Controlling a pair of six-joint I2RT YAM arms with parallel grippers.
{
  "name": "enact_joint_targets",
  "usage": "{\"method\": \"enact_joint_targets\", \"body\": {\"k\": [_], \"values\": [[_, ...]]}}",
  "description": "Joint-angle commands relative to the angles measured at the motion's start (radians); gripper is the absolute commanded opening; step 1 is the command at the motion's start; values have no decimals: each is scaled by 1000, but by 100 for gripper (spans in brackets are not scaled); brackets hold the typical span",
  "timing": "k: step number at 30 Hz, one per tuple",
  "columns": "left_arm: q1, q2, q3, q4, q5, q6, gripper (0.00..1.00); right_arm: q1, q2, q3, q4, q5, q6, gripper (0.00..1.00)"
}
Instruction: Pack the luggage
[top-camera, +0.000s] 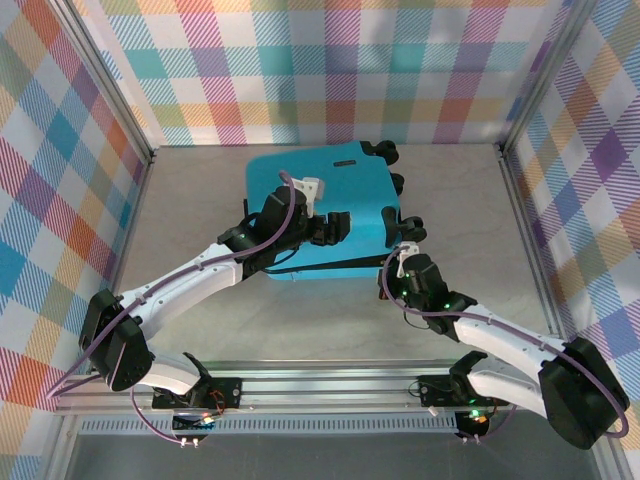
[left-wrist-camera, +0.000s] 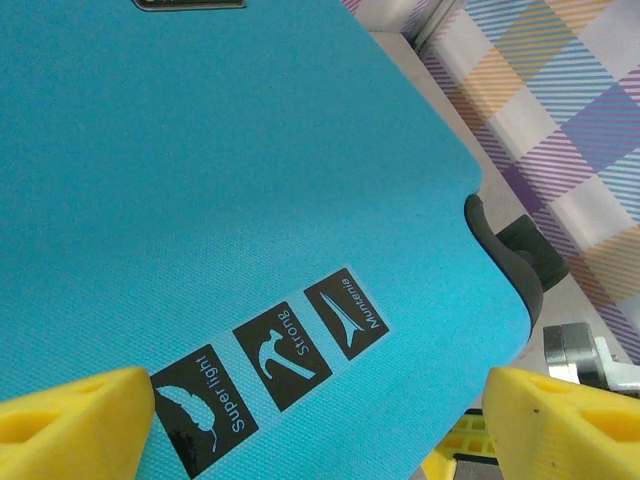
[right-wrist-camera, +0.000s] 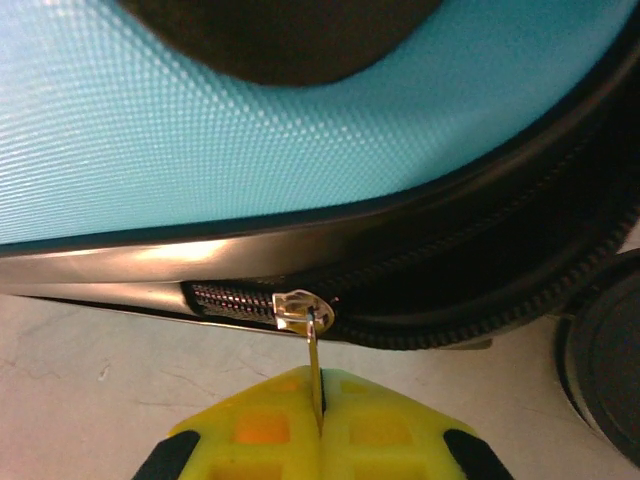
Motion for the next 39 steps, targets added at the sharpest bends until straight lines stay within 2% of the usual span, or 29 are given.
{"method": "enact_joint_targets", "body": {"k": [1,12,14,18,24,34,39], "values": [[23,29,2,-89,-48,-12,85,-10,-5,24,-83,135,35,0],[61,25,-11,-90,-45,-3,85,-11,-3,64,-252,329,145,0],[70,28,-15,-88,-43,0,85,-12,4,63,-240,327,138,0],[84,43,-8,-71,-25,21,85,0,2,14,-86,217,68,0],[140,108,30,-33,32,83,84,119,16,15,-70,295,24,0],[296,243,120,11,113,176,83,323,83,20,-45,429,89,0],[306,269,222,-41,126,197,82,344,129,24,-8,437,100,0]]}}
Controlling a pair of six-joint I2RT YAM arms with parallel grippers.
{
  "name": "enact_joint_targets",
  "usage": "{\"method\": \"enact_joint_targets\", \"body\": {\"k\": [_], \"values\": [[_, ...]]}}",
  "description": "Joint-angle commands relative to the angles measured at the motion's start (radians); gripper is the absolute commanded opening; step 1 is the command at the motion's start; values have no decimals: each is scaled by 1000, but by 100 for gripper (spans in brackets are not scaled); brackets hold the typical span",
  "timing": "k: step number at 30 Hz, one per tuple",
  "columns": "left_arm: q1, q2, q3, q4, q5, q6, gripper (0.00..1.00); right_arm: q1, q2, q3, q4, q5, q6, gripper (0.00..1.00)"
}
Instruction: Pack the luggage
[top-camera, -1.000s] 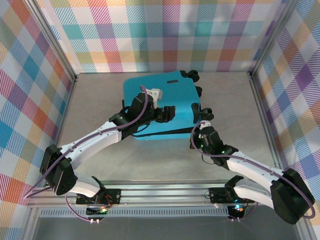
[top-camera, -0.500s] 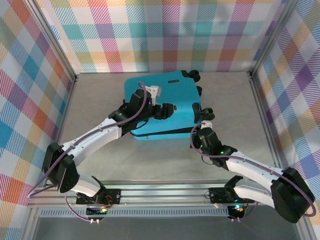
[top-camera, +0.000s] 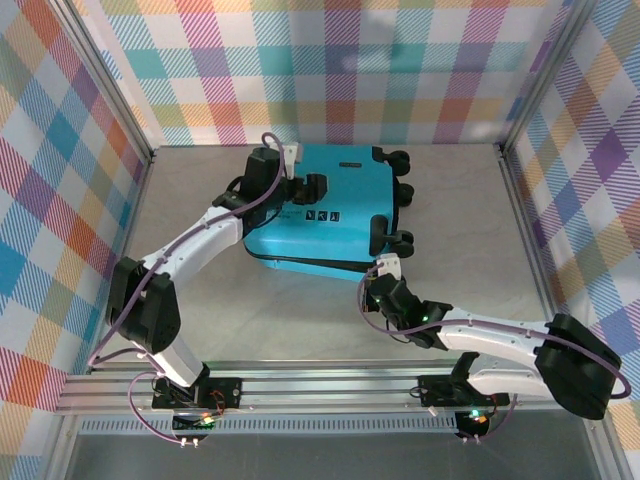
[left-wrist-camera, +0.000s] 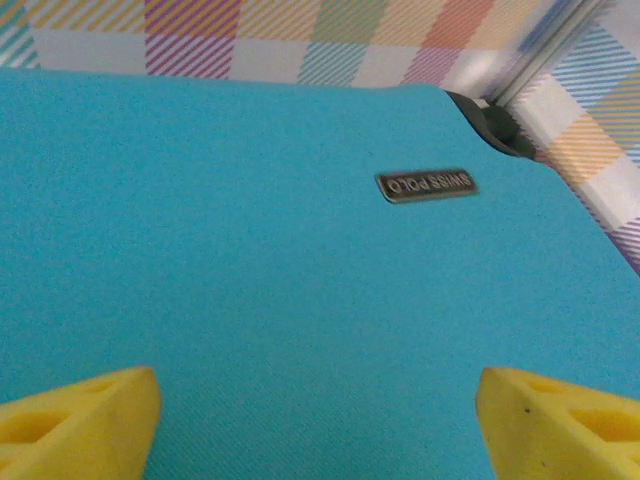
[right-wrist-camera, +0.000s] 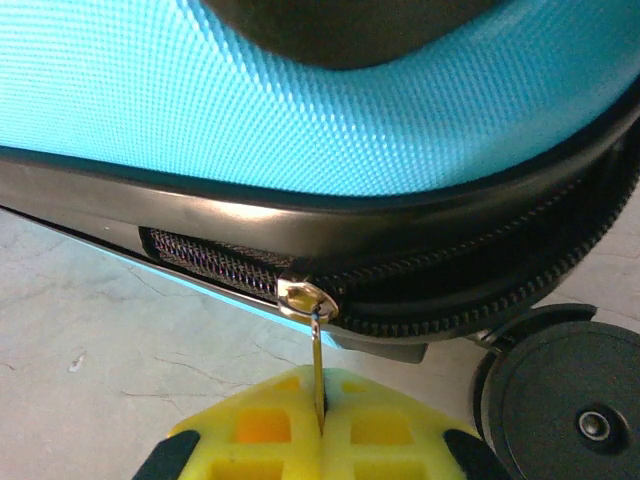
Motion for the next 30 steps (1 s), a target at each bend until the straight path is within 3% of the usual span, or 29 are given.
{"method": "enact_joint_targets", "body": {"k": [1,5,9,15,20,30], "values": [[24,18,36,-108,-3,22,82,8,27,-9,-35,49,38,0],[-57,-55,52,-146,-47,33,83,-31,-1,-42,-101,99,124,0],[-137,-79,97,-216,-84,36,84,-131,-129,-123,-185,121,262,0],[-243,-64,182,-213,-70,-2,85,-137,-275,-196,-151,96,228,0],[-327,24,320,-217,-29,-24,86,-131,-265,-218,-52,27,165,0],[-437,334,681,-279,100,-92,86,17,-122,-183,113,67,87,0]]}}
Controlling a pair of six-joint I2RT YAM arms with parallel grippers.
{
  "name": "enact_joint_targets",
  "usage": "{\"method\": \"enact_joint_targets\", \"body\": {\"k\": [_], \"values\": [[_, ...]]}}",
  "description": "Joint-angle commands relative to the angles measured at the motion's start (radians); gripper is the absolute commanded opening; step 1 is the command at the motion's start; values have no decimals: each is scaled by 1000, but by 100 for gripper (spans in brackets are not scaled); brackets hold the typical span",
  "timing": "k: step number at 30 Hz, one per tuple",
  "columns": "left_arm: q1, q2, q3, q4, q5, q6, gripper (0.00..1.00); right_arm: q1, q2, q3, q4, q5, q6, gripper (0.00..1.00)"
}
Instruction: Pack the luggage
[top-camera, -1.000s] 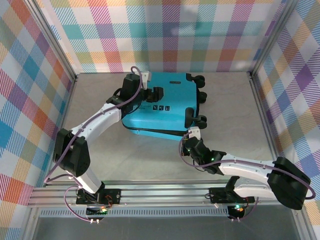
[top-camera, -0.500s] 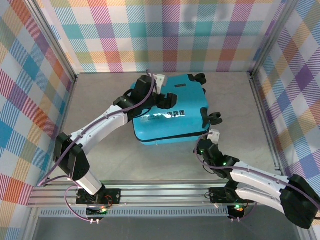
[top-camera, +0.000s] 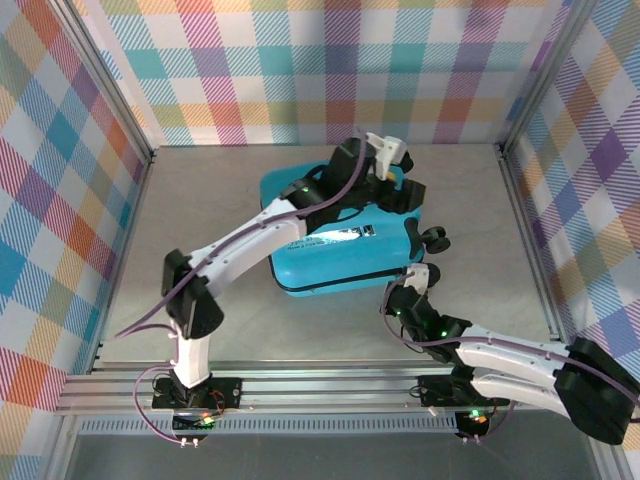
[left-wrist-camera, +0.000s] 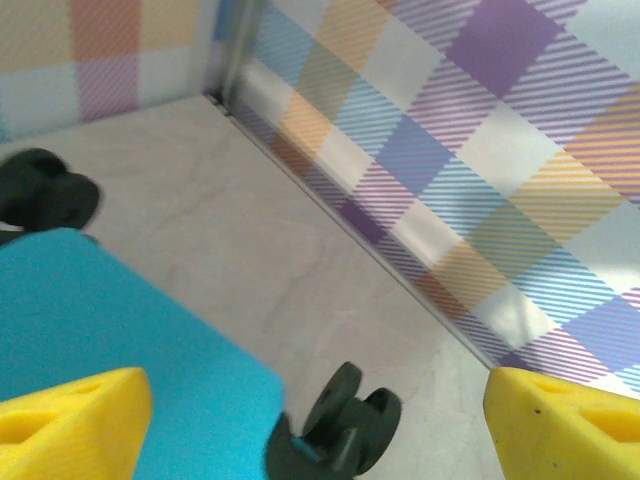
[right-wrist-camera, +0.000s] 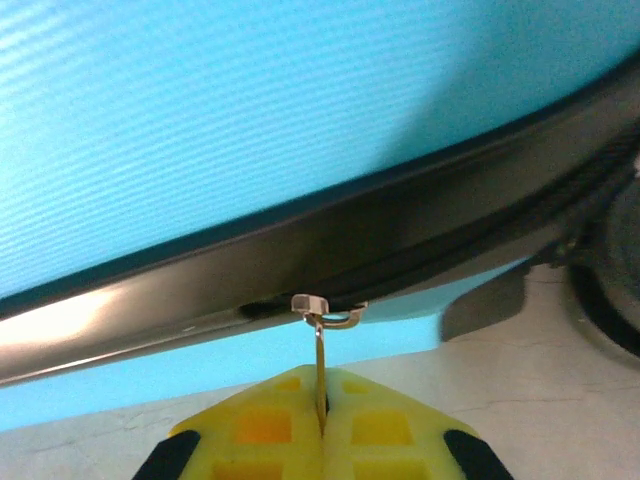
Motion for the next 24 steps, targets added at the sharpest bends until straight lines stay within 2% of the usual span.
{"method": "enact_joint_targets", "body": {"k": [1,4,7,14,20,24], "values": [[-32,86,103,-57,77,-38,86,66,85,26,46,-23,-48,0],[-56,161,187,-76,117,-47,86,115,175,69,78,3,-64,0],[-75,236,265,-78,175,-66,86,119,225,74,131,-7,-57,0],[-115,408,492,-160,243,-76,87,119,151,63,63,14,-62,0],[-132,429,490,-252,169,-70,86,108,81,54,-2,30,-82,0],[-133,427,475,-335,72,-64,85,80,51,56,-33,29,-99,0]]}}
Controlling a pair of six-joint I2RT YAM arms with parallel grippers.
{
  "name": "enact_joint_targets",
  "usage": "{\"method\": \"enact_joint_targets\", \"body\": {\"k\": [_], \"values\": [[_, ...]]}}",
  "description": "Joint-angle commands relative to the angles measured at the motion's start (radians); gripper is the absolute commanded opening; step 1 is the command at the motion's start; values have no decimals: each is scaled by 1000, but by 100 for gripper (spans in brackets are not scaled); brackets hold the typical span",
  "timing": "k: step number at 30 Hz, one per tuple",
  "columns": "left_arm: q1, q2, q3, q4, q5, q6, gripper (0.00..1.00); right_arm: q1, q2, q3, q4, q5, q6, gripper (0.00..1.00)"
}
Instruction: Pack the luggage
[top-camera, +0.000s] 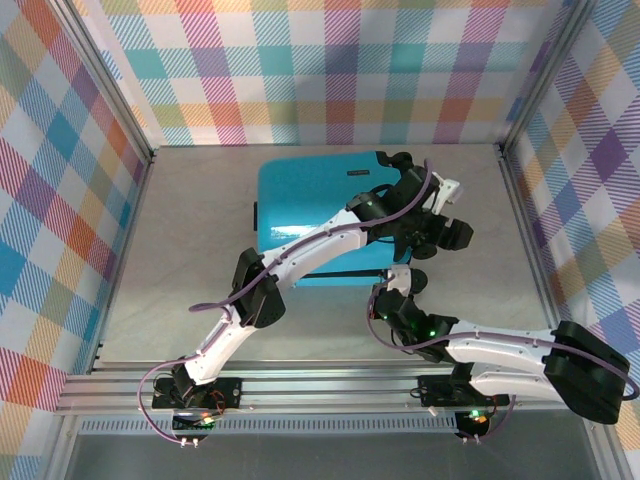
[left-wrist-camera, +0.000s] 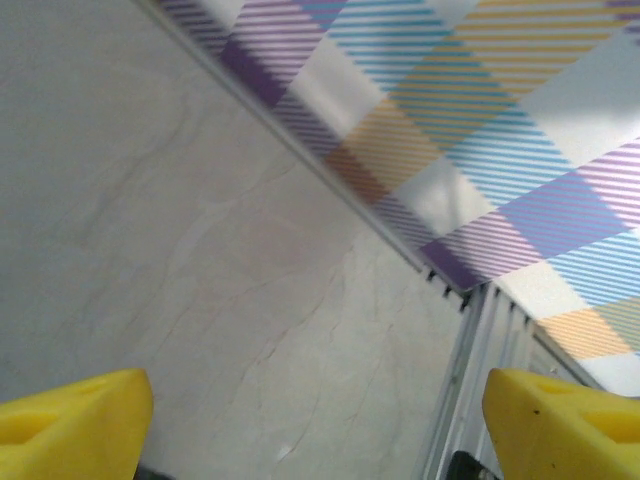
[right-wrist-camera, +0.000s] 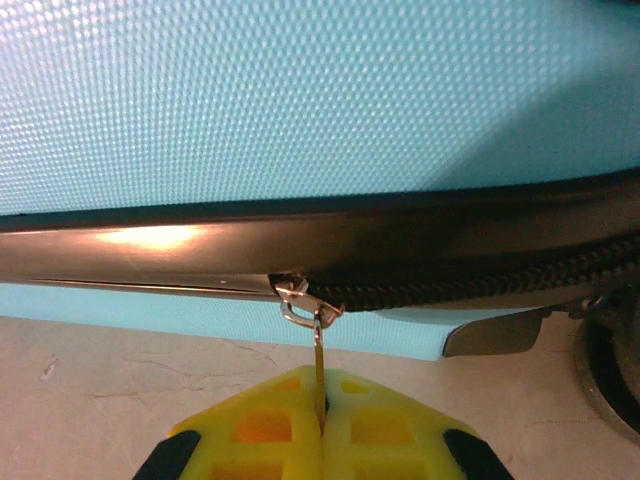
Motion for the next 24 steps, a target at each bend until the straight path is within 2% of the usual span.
{"method": "enact_joint_targets", "body": {"k": [1,6,16,24], "values": [[-9,2,6,-104,-100,-3,85,-24,-36,-5,-52,3,-31,0],[0,-43,-76,-124,-169,2,82,-91,-87,-7,-112,-3,-33,0],[55,-137,-257,-116,-150,-10,79,-266,-159,-26,-157,-50,-23,0],[90,-217,-398,-62,-134,-12,77,-320,-152,-32,-127,-64,-26,0]]}}
